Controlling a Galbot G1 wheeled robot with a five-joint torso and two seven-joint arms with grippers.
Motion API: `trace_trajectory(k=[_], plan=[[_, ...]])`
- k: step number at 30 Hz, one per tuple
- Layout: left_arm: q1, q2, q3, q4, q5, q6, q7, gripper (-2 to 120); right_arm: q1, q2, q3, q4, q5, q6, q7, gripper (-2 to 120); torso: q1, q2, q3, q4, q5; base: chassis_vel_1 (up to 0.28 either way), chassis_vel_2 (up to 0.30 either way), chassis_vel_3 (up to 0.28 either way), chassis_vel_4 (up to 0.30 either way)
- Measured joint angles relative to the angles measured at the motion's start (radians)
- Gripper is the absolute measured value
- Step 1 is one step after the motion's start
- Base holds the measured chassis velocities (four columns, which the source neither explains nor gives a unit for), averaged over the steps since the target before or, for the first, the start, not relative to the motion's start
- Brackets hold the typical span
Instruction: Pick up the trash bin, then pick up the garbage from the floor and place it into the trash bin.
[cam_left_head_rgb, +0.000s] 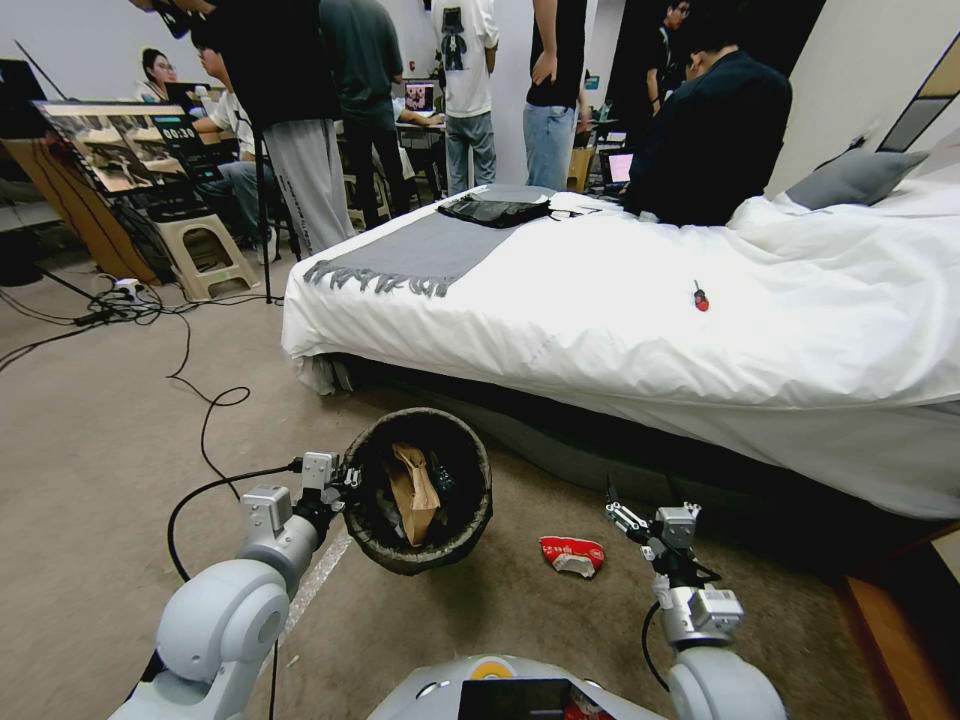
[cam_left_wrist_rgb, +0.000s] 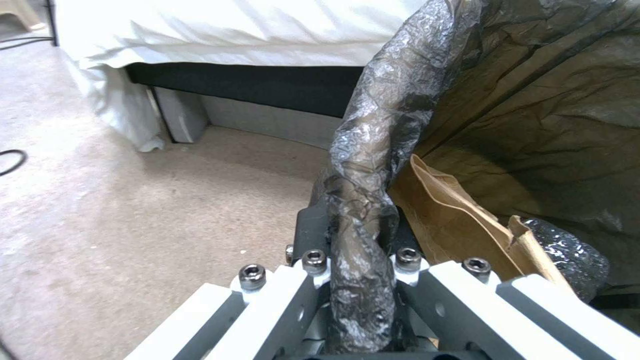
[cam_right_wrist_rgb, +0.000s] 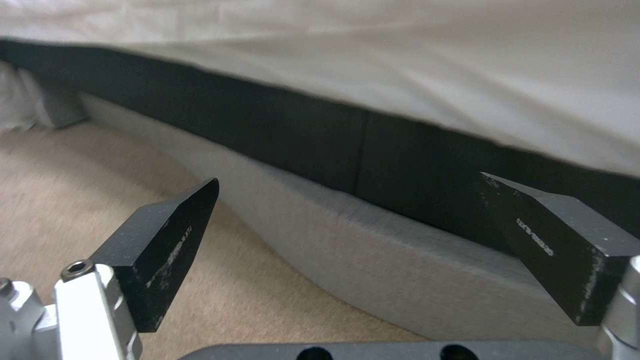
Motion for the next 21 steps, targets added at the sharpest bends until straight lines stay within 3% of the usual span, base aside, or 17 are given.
trace_trajectory(k=[3, 6, 7, 11, 16, 21], plan=[[0.007, -0.003, -0.006, -0.009, -0.008, 0.000, -0.013, 1, 0.042, -0.050, -0.018, -0.027, 0.047, -0.036, -0.003, 100, 0.000, 0.000, 0.000, -0.0001, 0.0000, 0.000, 0.000, 0.000, 0.000], [0.022, -0.005, -0.027, -0.028, -0.020, 0.000, -0.023, 1, 0.128, -0.198, -0.071, -0.087, 0.134, -0.084, -0.006, 100, 0.000, 0.000, 0.000, 0.0002, 0.0000, 0.000, 0.000, 0.000, 0.000], [0.022, -0.005, -0.027, -0.028, -0.020, 0.000, -0.023, 1, 0.128, -0.198, -0.071, -0.087, 0.134, -0.084, -0.006, 100, 0.000, 0.000, 0.000, 0.0002, 0.0000, 0.000, 0.000, 0.000, 0.000], [0.034, -0.002, -0.062, -0.033, -0.031, 0.000, -0.025, 1, 0.252, -0.330, -0.153, -0.204, 0.228, -0.108, -0.045, 100, 0.000, 0.000, 0.000, 0.0002, 0.0000, 0.000, 0.000, 0.000, 0.000], [0.036, 0.002, -0.073, -0.033, -0.032, 0.000, -0.026, 1, 0.349, -0.382, -0.229, -0.297, 0.287, -0.132, -0.082, 100, 0.000, 0.000, 0.000, 0.0000, 0.0000, 0.000, 0.000, 0.000, 0.000], [0.028, 0.005, -0.071, -0.033, -0.035, 0.000, -0.036, 1, 0.455, -0.432, -0.286, -0.407, 0.307, -0.181, -0.200, 100, 0.000, 0.000, 0.000, 0.0001, -0.0001, 0.000, 0.000, 0.000, 0.000]])
